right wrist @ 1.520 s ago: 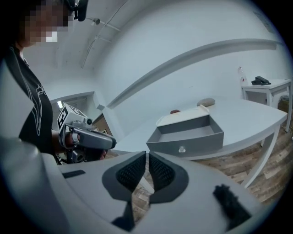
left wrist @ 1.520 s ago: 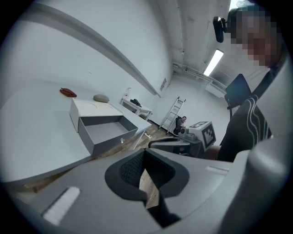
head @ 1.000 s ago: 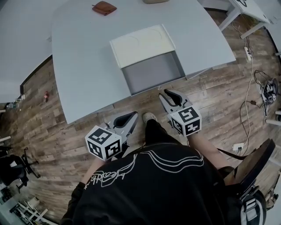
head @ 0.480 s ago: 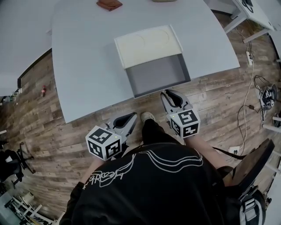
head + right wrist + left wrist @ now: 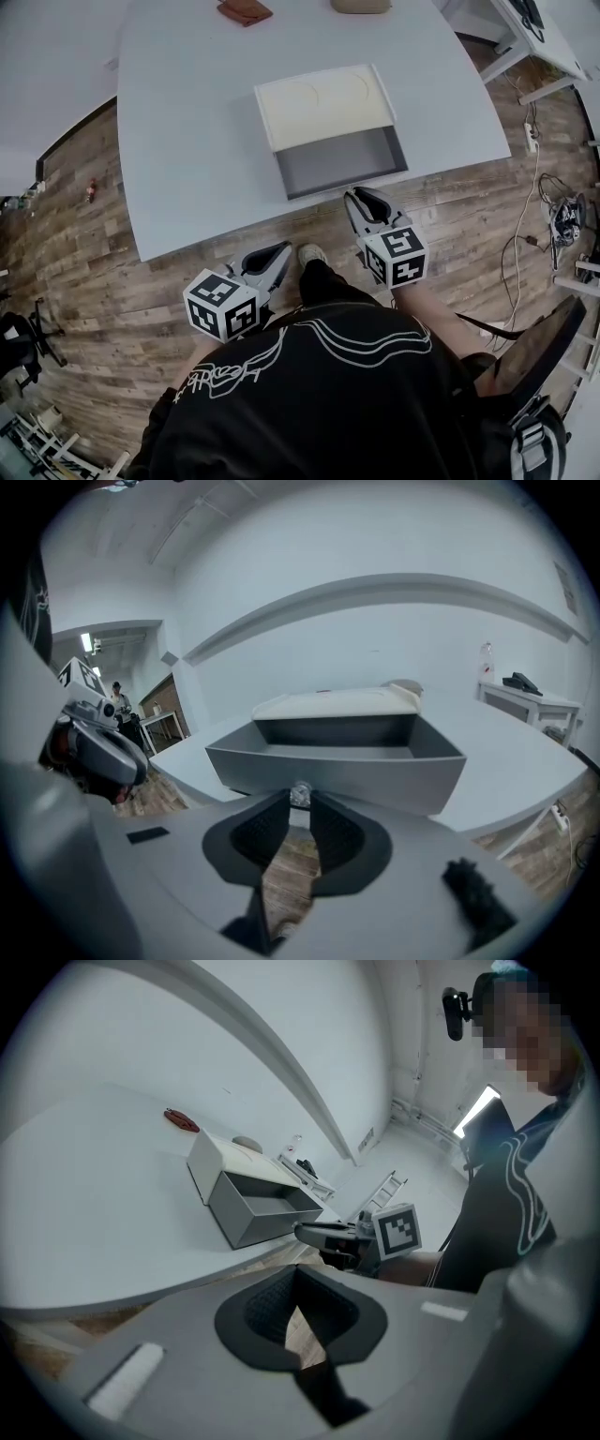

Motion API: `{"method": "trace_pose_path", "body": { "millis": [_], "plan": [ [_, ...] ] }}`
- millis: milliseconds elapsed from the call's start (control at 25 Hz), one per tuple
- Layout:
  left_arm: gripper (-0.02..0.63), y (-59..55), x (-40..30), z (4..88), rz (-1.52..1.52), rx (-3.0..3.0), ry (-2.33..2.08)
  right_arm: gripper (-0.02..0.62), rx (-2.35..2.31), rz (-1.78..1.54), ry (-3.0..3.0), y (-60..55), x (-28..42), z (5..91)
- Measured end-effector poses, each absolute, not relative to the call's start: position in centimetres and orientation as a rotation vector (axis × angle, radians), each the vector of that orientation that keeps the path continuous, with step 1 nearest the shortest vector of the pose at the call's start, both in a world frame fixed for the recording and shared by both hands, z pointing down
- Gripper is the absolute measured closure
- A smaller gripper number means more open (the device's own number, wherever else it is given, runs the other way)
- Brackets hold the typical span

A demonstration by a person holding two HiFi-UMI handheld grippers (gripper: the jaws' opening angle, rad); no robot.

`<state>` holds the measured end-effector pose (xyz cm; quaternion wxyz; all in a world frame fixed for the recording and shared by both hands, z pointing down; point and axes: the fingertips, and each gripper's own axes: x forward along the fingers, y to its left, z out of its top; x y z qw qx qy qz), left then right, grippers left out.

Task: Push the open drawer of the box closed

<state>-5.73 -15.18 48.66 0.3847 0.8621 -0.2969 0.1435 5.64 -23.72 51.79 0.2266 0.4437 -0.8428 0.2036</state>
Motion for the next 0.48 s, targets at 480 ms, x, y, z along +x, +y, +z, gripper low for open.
{"method": "trace_pose_path", "body": {
  "millis": [480],
  "plan": [
    [0.598,-17.6,-7.7,48.4,0.325,2.188,-0.809,0.520,1.217,0.587,-2.277,-29.0,4.2,52.1]
  ]
}}
